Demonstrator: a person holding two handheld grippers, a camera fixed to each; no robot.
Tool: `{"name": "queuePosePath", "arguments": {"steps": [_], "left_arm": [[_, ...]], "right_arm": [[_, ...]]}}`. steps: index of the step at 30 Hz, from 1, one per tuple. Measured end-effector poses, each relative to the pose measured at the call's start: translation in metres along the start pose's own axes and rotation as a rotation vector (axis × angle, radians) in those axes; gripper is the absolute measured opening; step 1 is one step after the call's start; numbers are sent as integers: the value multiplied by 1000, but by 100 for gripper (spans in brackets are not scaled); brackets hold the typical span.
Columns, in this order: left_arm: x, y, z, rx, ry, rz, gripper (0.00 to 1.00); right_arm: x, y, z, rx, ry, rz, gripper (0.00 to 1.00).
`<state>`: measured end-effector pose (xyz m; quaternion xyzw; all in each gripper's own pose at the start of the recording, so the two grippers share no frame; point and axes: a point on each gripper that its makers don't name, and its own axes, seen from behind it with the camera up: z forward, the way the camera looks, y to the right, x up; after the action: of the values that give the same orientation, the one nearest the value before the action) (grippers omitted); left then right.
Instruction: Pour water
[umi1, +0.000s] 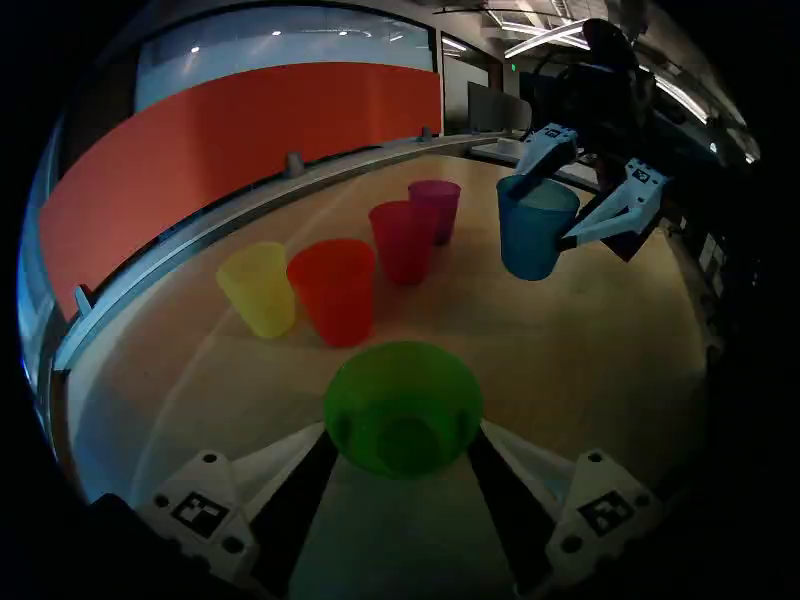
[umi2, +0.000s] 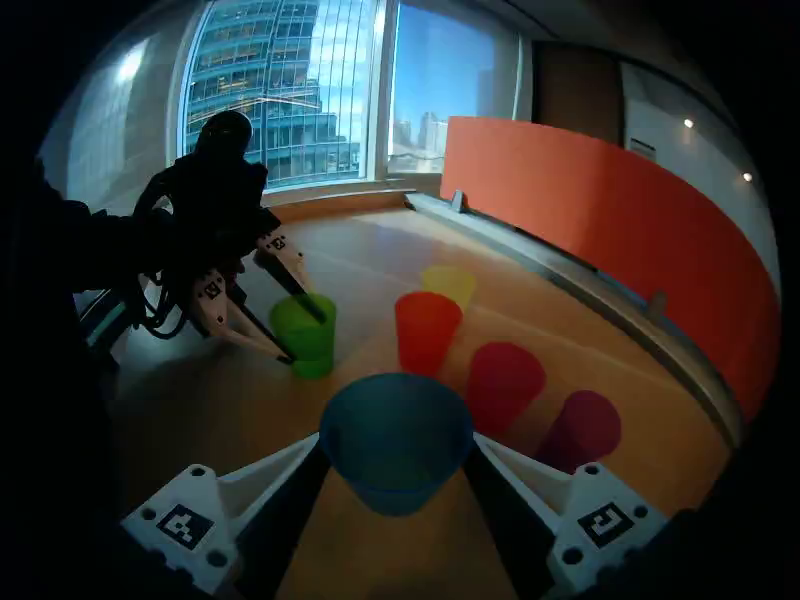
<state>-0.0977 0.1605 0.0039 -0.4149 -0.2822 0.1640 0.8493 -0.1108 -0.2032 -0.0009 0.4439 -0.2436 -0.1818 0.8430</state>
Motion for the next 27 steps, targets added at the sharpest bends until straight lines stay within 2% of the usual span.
{"name": "queuePosePath", "arguments": {"steps": [6,11,18,27], "left_arm": [[-7,-1,1,2,-34,-6,85],[-7,-3,-3,3,-30,-19,85],[-11,-9,-12,26,-41,2,85],[-21,-4,-22,26,-52,-4,85]], "right_arm": [[-1,-1,1,-1,-2,1,91],[-4,-1,2,-1,-2,4,91],[-9,-1,6,-3,-4,12,91],[-21,1,15,-7,-10,19,91]]}}
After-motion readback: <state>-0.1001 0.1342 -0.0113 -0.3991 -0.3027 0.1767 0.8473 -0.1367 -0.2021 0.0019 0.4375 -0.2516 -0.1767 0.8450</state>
